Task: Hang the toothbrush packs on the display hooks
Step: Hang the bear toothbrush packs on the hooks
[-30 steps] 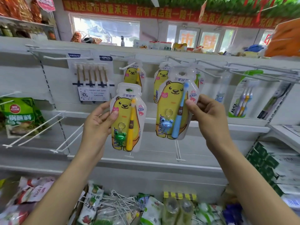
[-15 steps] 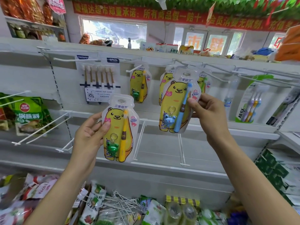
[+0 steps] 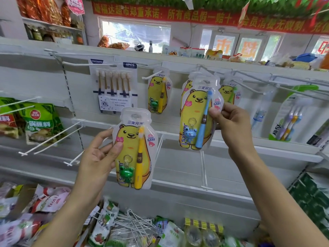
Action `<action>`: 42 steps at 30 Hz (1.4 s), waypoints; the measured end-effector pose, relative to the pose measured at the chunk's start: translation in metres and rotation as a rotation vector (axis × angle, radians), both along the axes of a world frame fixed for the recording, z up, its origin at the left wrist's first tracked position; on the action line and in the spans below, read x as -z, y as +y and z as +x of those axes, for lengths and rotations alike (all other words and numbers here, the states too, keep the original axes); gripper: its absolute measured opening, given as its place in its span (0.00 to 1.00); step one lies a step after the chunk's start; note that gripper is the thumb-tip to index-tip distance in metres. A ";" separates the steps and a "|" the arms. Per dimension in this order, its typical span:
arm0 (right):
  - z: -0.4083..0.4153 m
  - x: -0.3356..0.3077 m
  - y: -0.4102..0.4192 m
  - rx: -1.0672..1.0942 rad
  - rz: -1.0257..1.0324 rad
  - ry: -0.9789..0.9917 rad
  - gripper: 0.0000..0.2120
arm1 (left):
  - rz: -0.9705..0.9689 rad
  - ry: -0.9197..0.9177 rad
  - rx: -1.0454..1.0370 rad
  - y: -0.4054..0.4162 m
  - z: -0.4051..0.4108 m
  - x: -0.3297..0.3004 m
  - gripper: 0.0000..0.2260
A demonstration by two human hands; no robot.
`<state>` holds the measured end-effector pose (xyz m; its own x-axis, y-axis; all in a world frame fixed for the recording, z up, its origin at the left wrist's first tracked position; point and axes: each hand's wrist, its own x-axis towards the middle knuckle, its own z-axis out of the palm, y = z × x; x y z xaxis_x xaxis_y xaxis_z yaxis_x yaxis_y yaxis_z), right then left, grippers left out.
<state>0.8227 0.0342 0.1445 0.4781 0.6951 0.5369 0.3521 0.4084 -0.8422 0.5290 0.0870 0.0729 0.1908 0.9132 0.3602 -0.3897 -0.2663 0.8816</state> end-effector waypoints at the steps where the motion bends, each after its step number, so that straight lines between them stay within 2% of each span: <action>1: 0.002 0.001 0.005 0.001 -0.006 0.001 0.07 | -0.006 -0.002 -0.015 -0.001 0.003 0.001 0.18; 3: 0.006 0.001 0.016 0.004 -0.024 0.002 0.07 | -0.017 0.010 -0.029 -0.002 0.008 0.001 0.14; 17: 0.055 -0.001 0.096 0.093 -0.121 -0.008 0.06 | -0.064 0.075 -0.085 -0.006 0.014 0.012 0.15; 24: 0.066 -0.001 0.120 0.118 -0.169 0.006 0.09 | -0.088 0.082 -0.099 0.002 0.006 0.014 0.15; 29: 0.070 -0.002 0.131 0.209 -0.234 -0.047 0.09 | -0.064 0.075 -0.041 0.014 -0.001 0.004 0.15; 34: 0.076 0.006 0.140 0.307 -0.233 -0.014 0.19 | -0.042 0.046 -0.001 0.025 -0.006 -0.006 0.14; 37: 0.069 0.008 0.129 0.427 -0.266 -0.001 0.15 | -0.035 0.020 0.002 0.032 -0.008 -0.015 0.14; 40: 0.060 0.015 0.107 0.619 -0.236 -0.173 0.17 | -0.009 -0.012 0.014 0.039 -0.009 -0.029 0.13; 42: 0.044 0.020 0.088 0.682 -0.181 -0.285 0.14 | 0.011 -0.026 0.027 0.043 -0.009 -0.041 0.13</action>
<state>0.8671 0.1222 0.1250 0.6931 0.3846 0.6097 0.6910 -0.1133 -0.7139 0.5202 0.1303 0.1135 0.2061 0.9038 0.3752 -0.4200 -0.2646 0.8681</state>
